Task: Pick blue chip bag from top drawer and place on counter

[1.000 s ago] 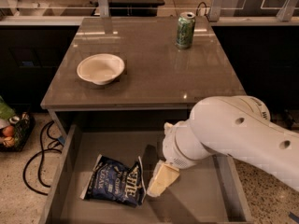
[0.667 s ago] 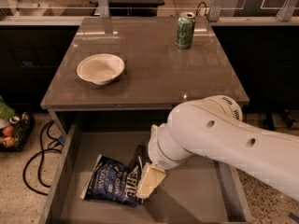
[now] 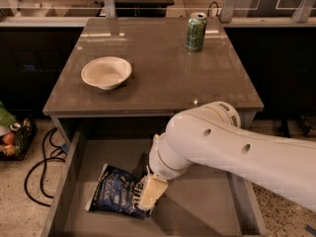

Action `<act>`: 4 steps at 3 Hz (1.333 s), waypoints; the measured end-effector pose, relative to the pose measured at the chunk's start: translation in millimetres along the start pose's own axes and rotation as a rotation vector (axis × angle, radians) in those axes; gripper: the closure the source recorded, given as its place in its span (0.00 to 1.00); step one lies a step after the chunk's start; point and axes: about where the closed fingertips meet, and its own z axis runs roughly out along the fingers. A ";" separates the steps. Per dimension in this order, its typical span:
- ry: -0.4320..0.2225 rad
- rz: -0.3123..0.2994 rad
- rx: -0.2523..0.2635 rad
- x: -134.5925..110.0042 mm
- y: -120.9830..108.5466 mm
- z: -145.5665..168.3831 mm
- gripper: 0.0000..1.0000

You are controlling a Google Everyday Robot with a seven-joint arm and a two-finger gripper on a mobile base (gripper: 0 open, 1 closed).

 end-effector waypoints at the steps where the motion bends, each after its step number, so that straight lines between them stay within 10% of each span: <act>1: 0.023 -0.012 -0.038 -7.0 7.7 37.7 0.00; 4: 0.013 -0.013 -0.139 -17.9 33.1 114.2 0.15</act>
Offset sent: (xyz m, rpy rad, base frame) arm -0.0041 0.0628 -0.1045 -0.0402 0.1289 0.0405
